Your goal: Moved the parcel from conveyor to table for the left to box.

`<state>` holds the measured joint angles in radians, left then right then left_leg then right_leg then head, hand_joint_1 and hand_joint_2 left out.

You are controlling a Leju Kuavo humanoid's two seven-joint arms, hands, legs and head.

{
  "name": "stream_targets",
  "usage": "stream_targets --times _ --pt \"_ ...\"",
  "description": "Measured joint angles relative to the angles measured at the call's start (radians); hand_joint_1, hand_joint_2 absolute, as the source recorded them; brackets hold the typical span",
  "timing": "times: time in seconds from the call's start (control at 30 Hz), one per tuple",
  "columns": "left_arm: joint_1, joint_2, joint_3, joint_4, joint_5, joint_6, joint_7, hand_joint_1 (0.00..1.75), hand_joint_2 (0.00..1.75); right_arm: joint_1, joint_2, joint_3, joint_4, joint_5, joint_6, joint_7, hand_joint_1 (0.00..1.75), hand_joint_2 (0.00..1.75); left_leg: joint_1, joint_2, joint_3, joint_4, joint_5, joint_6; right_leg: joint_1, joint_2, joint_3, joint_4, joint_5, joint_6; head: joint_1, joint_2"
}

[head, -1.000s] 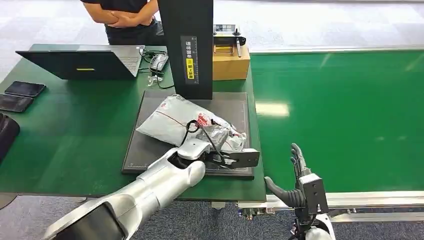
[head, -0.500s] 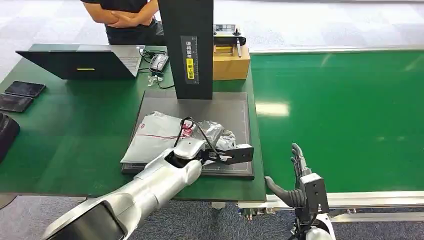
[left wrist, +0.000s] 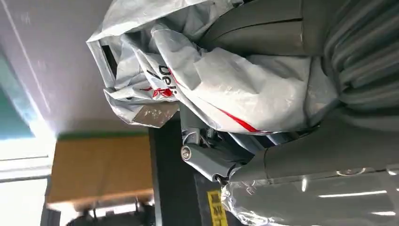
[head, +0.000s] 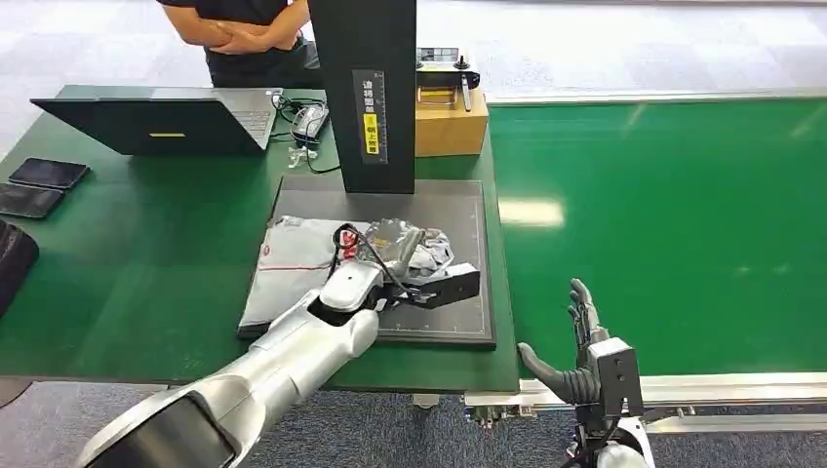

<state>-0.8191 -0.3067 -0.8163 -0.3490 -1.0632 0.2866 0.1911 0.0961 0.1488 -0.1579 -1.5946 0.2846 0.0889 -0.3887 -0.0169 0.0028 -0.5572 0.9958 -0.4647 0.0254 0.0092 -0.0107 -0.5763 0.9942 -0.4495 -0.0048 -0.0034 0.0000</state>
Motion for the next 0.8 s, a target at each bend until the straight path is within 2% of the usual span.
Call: stream_targets --times 0.23,0.4,0.8 --pt "0.008 0.055 0.055 0.0 -0.115 0.143 -0.033 1.75 1.75 0.0 0.0 0.0 0.002 -0.026 -0.002 -0.005 0.0 1.75 0.0 0.0 0.0 0.0 0.0 0.0 0.0 0.0 0.0 0.0 0.0 0.0 0.0 0.0" --pt "0.008 0.108 0.083 0.001 -0.191 0.158 0.001 1.75 1.75 0.001 0.0 0.0 0.002 -0.033 0.002 -0.005 0.0 1.75 0.0 0.0 0.0 0.0 0.0 0.0 0.0 0.0 0.0 0.0 0.0 0.0 0.0 0.0" --pt "0.0 0.325 0.281 0.003 -0.218 0.134 0.156 1.75 1.75 0.02 -0.002 -0.004 -0.01 -0.046 0.008 -0.006 0.0 1.75 0.0 0.003 0.0 -0.001 0.001 -0.001 0.001 0.003 -0.001 0.001 0.0 -0.001 0.0 0.0"
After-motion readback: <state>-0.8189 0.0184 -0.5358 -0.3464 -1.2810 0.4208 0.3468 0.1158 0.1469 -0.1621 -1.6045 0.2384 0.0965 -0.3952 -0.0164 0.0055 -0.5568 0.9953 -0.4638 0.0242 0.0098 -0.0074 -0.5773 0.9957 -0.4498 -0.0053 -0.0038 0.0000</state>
